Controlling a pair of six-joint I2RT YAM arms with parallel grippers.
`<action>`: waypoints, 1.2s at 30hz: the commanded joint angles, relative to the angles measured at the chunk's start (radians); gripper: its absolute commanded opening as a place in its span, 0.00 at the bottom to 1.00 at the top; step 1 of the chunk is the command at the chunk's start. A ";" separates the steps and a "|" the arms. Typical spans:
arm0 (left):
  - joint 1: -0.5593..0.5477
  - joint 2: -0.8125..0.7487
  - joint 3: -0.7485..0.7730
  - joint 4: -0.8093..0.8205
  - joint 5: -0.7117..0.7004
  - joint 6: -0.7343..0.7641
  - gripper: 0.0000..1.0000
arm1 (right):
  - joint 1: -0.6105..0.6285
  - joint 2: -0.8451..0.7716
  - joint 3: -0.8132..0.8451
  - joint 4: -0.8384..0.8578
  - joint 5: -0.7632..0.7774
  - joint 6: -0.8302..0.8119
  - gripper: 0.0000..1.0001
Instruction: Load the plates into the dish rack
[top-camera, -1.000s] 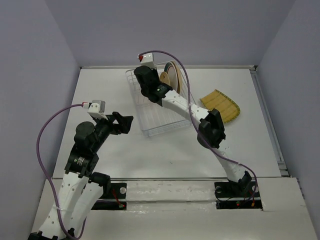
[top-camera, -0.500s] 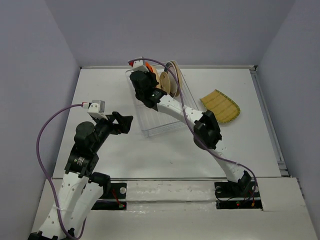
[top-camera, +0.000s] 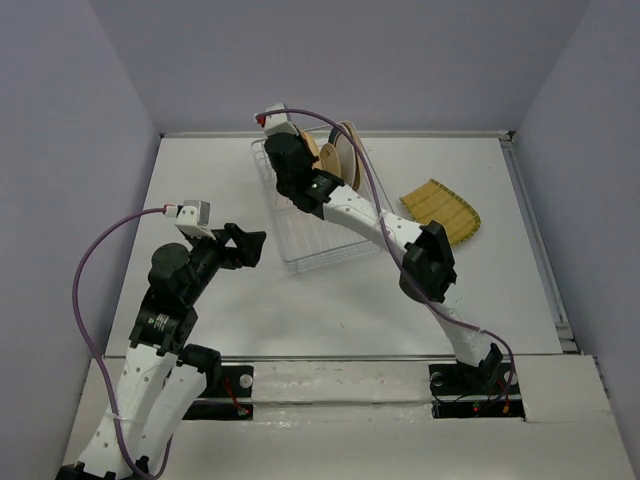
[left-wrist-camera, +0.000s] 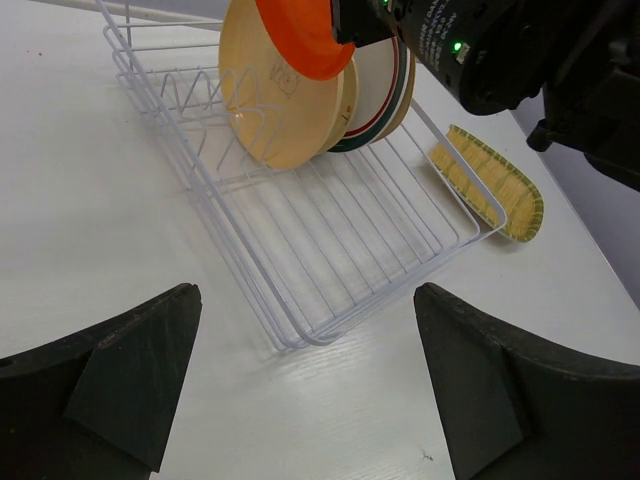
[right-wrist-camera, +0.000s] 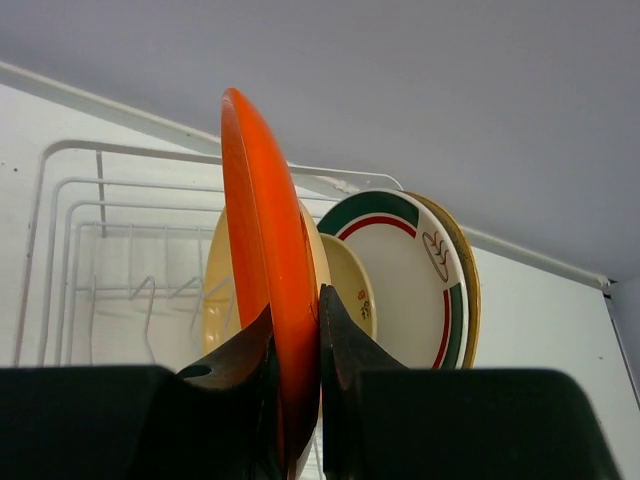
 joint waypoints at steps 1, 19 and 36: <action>0.005 -0.007 0.040 0.031 -0.007 0.007 0.99 | 0.027 -0.054 0.047 0.030 -0.013 -0.006 0.07; 0.005 -0.004 0.040 0.028 0.001 0.008 0.99 | -0.005 0.175 0.206 0.039 -0.011 0.027 0.07; 0.003 0.013 0.040 0.039 0.010 0.005 0.99 | -0.035 0.129 0.164 0.027 0.016 0.087 0.07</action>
